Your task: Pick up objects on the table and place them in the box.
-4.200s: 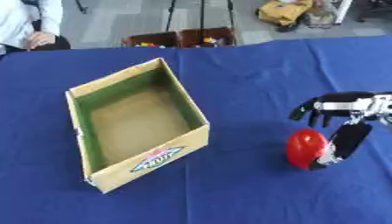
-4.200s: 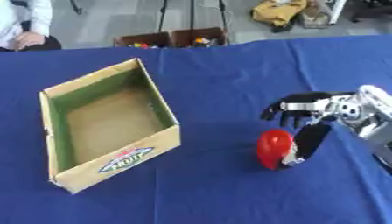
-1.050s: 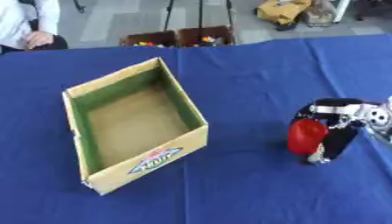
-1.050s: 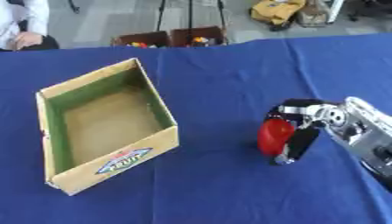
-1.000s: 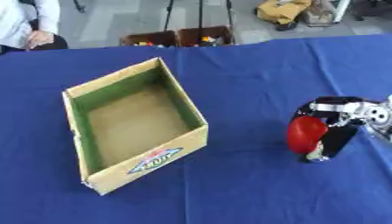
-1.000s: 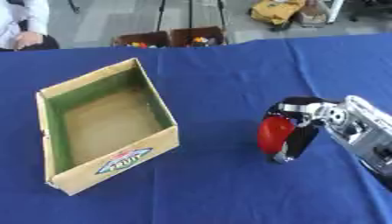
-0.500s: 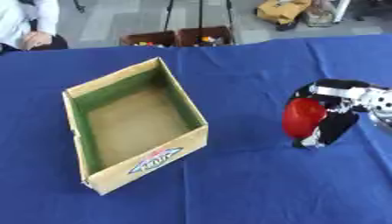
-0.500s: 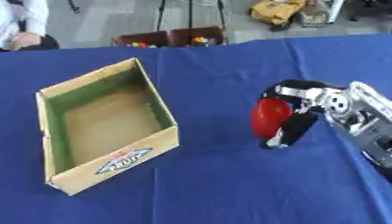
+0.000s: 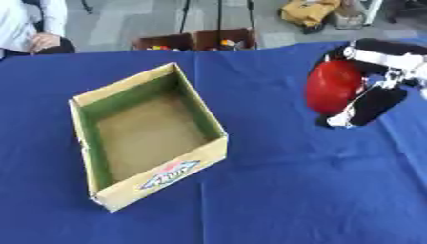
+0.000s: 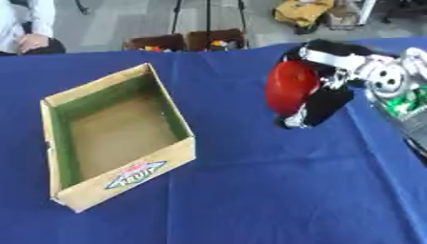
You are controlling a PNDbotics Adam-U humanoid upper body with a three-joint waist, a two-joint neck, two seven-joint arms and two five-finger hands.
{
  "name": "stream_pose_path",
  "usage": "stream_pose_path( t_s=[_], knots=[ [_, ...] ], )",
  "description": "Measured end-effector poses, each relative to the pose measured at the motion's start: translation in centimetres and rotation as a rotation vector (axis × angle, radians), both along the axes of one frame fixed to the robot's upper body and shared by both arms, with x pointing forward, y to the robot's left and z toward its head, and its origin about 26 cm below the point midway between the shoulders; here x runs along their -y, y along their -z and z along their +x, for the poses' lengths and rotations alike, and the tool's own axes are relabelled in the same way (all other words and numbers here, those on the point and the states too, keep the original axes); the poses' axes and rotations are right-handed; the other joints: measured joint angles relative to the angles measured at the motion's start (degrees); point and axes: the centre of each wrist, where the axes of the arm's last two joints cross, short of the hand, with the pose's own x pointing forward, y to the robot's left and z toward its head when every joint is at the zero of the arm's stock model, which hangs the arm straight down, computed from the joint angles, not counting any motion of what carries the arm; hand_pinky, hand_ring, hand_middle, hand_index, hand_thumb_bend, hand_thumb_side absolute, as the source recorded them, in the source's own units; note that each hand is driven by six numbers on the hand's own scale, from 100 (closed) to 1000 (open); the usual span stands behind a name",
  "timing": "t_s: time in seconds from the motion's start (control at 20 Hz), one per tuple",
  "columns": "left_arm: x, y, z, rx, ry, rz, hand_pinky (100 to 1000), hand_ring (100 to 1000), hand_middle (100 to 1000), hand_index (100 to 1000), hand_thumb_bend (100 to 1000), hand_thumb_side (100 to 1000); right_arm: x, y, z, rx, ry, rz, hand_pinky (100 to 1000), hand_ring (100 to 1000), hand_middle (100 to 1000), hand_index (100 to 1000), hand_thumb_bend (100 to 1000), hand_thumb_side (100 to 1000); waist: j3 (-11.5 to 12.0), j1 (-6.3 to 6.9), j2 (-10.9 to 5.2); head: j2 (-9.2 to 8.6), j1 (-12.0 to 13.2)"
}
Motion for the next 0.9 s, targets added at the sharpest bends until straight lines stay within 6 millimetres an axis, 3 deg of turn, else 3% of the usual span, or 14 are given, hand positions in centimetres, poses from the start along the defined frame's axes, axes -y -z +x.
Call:
stream_pose_path(
  t_s=[0.4,0.9],
  knots=[
    [0.1,0.1,0.0,-0.007,0.01,0.003,630,869,815,872,100,942,-5.8,-3.7,1.4,0.138,-0.146,0.015,226,438,474,588,100,100,1.5,-0.08,-0.06,0.0,-1.2],
    [0.5,0.3,0.0,-0.018,0.032,0.002,628,869,815,871,100,942,-11.5,-4.2,5.5,0.168,-0.175,0.041,223,431,469,584,100,100,3.6,-0.57,-0.06,-0.01,-3.0]
  ],
)
